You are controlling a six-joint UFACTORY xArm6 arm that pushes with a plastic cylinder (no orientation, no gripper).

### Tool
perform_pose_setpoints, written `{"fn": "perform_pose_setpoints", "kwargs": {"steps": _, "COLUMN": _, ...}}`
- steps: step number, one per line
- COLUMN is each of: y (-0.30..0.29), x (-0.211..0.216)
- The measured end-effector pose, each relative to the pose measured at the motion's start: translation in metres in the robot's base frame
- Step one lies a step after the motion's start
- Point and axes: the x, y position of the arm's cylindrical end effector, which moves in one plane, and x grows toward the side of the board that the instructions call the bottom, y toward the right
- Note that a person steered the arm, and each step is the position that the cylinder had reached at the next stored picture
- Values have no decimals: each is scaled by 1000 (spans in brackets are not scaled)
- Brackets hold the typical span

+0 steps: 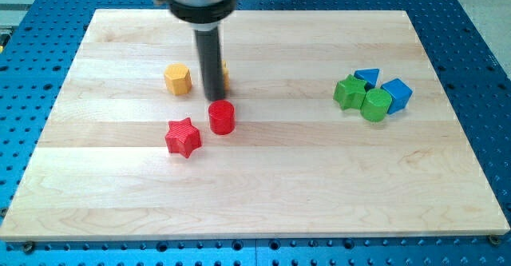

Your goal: Separate the red blocks from the yellow blocks

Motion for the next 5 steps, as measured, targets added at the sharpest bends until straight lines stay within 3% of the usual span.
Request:
{"fn": "perform_pose_setpoints", "kwargs": {"steps": 1, "y": 33, "x": -24}}
{"fn": "perform_pose_setpoints", "kwargs": {"steps": 2, "y": 16, "x": -38}}
{"fn": "perform_pose_setpoints", "kwargs": {"steps": 3, "y": -16, "x": -38}}
{"fn": "perform_pose_setpoints", "kwargs": {"steps": 5, "y": 39, "x": -3}}
